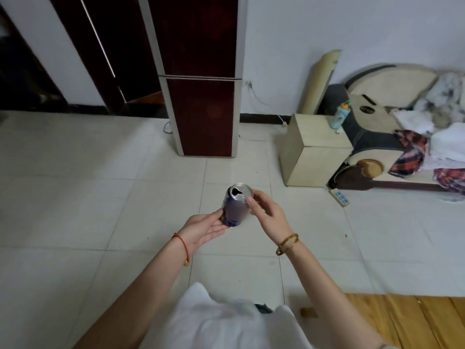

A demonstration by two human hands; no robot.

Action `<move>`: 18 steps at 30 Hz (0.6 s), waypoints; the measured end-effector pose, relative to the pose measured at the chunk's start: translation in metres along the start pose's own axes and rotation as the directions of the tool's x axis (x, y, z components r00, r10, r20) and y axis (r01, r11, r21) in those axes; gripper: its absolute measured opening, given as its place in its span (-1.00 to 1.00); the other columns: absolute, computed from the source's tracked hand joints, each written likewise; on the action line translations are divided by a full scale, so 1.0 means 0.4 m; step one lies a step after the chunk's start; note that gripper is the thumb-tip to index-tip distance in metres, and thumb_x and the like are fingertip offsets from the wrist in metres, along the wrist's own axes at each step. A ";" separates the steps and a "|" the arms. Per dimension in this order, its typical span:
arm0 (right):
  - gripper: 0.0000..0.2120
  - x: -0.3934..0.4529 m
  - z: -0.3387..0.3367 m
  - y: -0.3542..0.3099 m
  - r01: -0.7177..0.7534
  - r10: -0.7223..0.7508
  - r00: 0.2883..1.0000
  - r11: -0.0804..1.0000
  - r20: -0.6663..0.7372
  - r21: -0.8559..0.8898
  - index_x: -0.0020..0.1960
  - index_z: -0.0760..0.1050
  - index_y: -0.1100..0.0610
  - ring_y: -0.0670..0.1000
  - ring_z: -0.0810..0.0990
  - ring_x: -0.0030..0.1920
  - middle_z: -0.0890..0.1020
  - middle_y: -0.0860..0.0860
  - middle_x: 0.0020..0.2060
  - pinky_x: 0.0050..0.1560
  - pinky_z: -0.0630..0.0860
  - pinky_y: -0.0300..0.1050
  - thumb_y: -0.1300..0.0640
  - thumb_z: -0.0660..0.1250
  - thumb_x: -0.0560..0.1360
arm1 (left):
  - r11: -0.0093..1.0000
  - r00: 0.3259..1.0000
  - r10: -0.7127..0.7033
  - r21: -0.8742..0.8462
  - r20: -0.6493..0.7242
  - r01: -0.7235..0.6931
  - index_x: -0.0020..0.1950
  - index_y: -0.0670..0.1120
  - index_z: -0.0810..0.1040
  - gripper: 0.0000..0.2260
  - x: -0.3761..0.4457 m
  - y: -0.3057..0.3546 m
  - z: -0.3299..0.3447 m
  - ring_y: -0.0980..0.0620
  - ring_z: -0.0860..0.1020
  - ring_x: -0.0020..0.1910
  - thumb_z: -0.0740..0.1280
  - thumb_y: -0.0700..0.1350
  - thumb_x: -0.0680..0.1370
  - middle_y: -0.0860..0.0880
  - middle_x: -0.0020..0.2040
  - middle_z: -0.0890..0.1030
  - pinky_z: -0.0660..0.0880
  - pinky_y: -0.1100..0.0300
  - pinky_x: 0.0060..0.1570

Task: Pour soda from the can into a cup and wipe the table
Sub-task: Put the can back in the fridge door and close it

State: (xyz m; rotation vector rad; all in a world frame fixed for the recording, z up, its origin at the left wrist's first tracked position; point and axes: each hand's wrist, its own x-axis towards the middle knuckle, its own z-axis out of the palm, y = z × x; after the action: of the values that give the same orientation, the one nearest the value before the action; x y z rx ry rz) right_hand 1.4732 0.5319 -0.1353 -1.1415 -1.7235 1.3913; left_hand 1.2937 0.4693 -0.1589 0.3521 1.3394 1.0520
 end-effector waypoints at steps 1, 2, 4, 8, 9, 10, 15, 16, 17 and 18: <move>-0.65 0.034 0.023 -0.012 0.007 -0.007 1.000 1.000 0.008 0.002 0.21 0.53 0.00 -0.15 0.61 -0.05 0.65 -0.12 0.00 0.14 0.56 -0.05 -0.14 0.28 0.51 | 1.000 1.000 0.006 -0.006 -0.009 -0.006 0.12 -0.26 0.57 -0.73 0.015 0.027 -0.026 -0.04 0.68 0.00 0.36 -0.08 0.57 -0.21 0.03 0.68 0.57 0.17 0.08; -0.67 0.067 0.044 -0.021 0.012 -0.012 1.000 1.000 0.016 0.003 0.21 0.53 0.01 -0.15 0.61 -0.06 0.65 -0.11 0.01 0.14 0.56 -0.04 -0.11 0.28 0.52 | 1.000 1.000 0.009 -0.012 -0.020 -0.010 0.13 -0.27 0.56 -0.72 0.029 0.051 -0.050 -0.04 0.68 0.00 0.36 -0.07 0.57 -0.21 0.05 0.68 0.57 0.17 0.07; -0.70 0.131 0.083 -0.034 0.021 -0.021 0.999 1.000 0.038 0.004 0.20 0.53 0.03 -0.16 0.61 -0.08 0.65 -0.10 0.01 0.13 0.56 -0.03 -0.07 0.29 0.54 | 1.000 0.999 0.014 -0.025 -0.036 -0.015 0.14 -0.27 0.56 -0.71 0.058 0.093 -0.095 -0.05 0.68 0.02 0.36 -0.07 0.57 -0.21 0.06 0.68 0.57 0.16 0.10; -0.70 0.260 0.155 -0.044 0.023 -0.020 0.996 0.999 0.091 -0.023 0.21 0.53 0.03 -0.12 0.62 -0.02 0.65 -0.08 0.03 0.15 0.56 0.02 -0.08 0.28 0.54 | 0.998 0.998 0.013 -0.061 -0.063 -0.017 0.17 -0.28 0.56 -0.67 0.123 0.157 -0.179 -0.06 0.68 0.04 0.38 -0.05 0.56 -0.20 0.04 0.69 0.55 0.11 0.15; -0.70 0.294 0.173 -0.045 0.025 -0.022 0.994 0.999 0.104 -0.028 0.21 0.53 0.02 -0.11 0.62 0.02 0.65 -0.08 0.04 0.15 0.56 0.03 -0.09 0.28 0.54 | 0.998 0.997 0.013 -0.065 -0.073 -0.018 0.17 -0.27 0.56 -0.67 0.143 0.173 -0.199 -0.06 0.68 0.04 0.38 -0.04 0.56 -0.19 0.04 0.69 0.55 0.12 0.15; -0.70 0.331 0.191 -0.045 0.029 -0.026 0.993 0.999 0.117 -0.031 0.20 0.53 0.01 -0.09 0.63 0.04 0.65 -0.08 0.05 0.15 0.56 0.04 -0.10 0.27 0.54 | 0.997 0.996 0.016 -0.069 -0.084 -0.022 0.17 -0.27 0.56 -0.67 0.164 0.190 -0.218 -0.05 0.68 0.04 0.38 -0.04 0.56 -0.20 0.05 0.69 0.56 0.12 0.15; -0.62 0.532 0.279 -0.052 0.040 -0.033 0.984 0.999 0.176 -0.035 0.20 0.53 0.01 -0.08 0.63 0.06 0.65 -0.08 0.05 0.16 0.56 0.08 -0.19 0.26 0.50 | 0.997 0.992 0.023 -0.076 -0.124 -0.033 0.16 -0.25 0.57 -0.67 0.284 0.299 -0.312 -0.02 0.68 0.03 0.38 -0.02 0.55 -0.17 0.04 0.69 0.60 0.20 0.04; -0.59 0.579 0.295 -0.057 0.042 -0.034 0.982 0.998 0.187 -0.038 0.20 0.53 0.01 -0.08 0.62 0.06 0.65 -0.08 0.05 0.16 0.56 0.08 -0.21 0.26 0.49 | 0.996 0.991 0.026 -0.076 -0.131 -0.036 0.18 -0.25 0.56 -0.66 0.312 0.328 -0.331 -0.01 0.68 0.03 0.38 -0.01 0.55 -0.16 0.04 0.70 0.60 0.21 0.03; -0.61 0.626 0.310 -0.064 0.044 -0.035 0.979 0.998 0.199 -0.039 0.20 0.53 0.00 -0.08 0.62 0.07 0.65 -0.09 0.05 0.16 0.55 0.08 -0.20 0.26 0.50 | 0.996 0.990 0.028 -0.080 -0.138 -0.039 0.19 -0.25 0.56 -0.65 0.340 0.359 -0.348 -0.01 0.68 0.03 0.38 -0.01 0.55 -0.16 0.04 0.70 0.61 0.21 0.01; -0.65 0.675 0.324 -0.071 0.047 -0.037 0.977 0.998 0.212 -0.041 0.21 0.53 0.00 -0.08 0.61 0.08 0.64 -0.09 0.06 0.17 0.55 0.09 -0.16 0.26 0.52 | 0.995 0.989 0.029 -0.085 -0.146 -0.042 0.19 -0.25 0.55 -0.64 0.367 0.393 -0.365 -0.01 0.68 0.03 0.39 -0.01 0.54 -0.16 0.04 0.70 0.61 0.22 0.01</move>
State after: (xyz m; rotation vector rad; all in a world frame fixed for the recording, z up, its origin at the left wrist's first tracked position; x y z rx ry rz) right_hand 1.2397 0.7212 -0.1495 -1.0046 -1.9250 1.4988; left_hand 1.0793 0.6159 -0.1705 0.2381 1.4145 1.1805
